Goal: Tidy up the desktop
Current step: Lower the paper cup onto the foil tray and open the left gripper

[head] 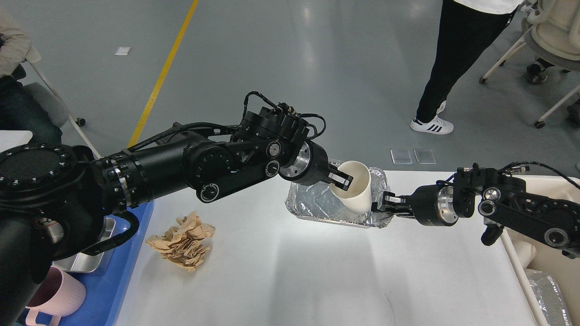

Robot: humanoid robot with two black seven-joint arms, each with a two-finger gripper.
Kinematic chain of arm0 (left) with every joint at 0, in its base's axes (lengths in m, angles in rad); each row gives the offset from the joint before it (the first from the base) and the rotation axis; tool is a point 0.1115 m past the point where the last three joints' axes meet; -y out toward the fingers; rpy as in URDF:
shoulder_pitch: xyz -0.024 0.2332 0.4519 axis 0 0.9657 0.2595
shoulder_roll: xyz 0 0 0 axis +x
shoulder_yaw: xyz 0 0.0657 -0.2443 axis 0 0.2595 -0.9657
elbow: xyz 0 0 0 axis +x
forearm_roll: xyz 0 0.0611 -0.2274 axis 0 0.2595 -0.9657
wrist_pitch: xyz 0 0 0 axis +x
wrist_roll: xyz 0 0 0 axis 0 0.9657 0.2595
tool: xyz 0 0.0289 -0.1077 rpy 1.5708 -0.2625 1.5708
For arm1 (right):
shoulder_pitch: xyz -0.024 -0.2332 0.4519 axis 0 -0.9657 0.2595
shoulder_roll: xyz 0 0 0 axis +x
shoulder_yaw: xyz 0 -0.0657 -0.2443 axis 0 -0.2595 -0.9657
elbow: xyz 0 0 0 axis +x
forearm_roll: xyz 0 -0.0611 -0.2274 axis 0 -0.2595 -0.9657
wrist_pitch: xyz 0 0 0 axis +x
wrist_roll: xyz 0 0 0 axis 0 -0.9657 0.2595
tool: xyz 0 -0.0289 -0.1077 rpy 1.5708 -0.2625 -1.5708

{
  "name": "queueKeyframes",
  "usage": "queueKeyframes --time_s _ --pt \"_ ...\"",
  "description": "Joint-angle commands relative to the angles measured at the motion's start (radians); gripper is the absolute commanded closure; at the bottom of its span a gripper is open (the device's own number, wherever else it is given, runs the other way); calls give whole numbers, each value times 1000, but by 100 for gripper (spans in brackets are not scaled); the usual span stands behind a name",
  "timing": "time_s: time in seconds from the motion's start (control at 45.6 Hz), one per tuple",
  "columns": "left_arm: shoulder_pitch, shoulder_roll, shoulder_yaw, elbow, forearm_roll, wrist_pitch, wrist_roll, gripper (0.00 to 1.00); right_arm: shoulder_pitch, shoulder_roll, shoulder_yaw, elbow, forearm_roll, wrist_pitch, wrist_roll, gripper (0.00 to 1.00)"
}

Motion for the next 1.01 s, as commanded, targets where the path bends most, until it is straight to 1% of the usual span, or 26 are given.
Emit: queueKeyframes --time_s 0.0,0.986 --pt "-1 0 1 0 0 1 0 3 1 0 0 0 0 0 0 100" --pt "-6 8 1 0 0 4 2 3 -5 2 0 0 0 0 0 100"
